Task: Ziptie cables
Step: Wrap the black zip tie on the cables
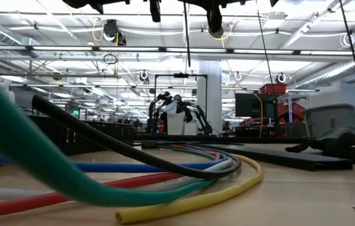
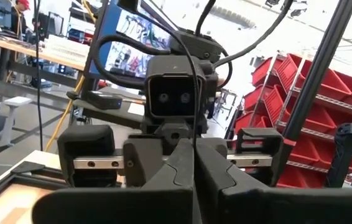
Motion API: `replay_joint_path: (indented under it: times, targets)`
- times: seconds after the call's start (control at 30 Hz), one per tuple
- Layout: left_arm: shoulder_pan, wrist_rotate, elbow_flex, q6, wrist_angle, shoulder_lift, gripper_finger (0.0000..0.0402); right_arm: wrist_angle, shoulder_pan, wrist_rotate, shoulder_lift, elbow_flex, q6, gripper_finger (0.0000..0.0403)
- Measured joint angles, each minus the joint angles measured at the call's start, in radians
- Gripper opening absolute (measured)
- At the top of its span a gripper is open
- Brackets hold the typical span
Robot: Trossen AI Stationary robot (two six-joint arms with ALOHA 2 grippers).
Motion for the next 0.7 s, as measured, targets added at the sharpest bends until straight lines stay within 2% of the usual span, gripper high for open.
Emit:
replay_joint_path:
  times: [0.13, 0.27, 0.33, 0.43, 0.5, 0.57, 0.7]
  targets:
    - [0.027, 0.026, 0.0, 0.008, -0.102, -0.03, 0.0001, -0.072, -0.002, -0.003, -0.036, 0.0, 0.046, 0.0103]
    - [0.049, 0.056, -0.001, 0.073, -0.205, -0.07, 0.0001, -0.248, -0.018, 0.024, -0.113, 0.0, -0.056, 0.0149]
    - [0.057, 0.189, -0.001, 0.052, -0.166, -0.074, 0.0001, -0.283, -0.028, 0.061, -0.143, 0.0, -0.085, 0.0161]
    - [0.067, 0.429, 0.0, -0.149, -0.049, -0.058, 0.0, -0.271, -0.06, 0.046, -0.172, 0.0, -0.08, 0.0168]
    - [0.055, 0.531, 0.0, -0.287, 0.041, -0.035, 0.0, -0.233, -0.081, -0.037, -0.176, 0.0, -0.077, 0.0168]
    - [0.039, 0.595, -0.001, -0.386, 0.148, -0.008, 0.0, -0.151, -0.103, -0.167, -0.162, 0.0, -0.03, 0.0166]
    - [0.025, 0.634, 0.0, -0.501, 0.382, 0.044, 0.0, 0.07, -0.124, -0.449, -0.093, 0.0, 0.109, 0.0165]
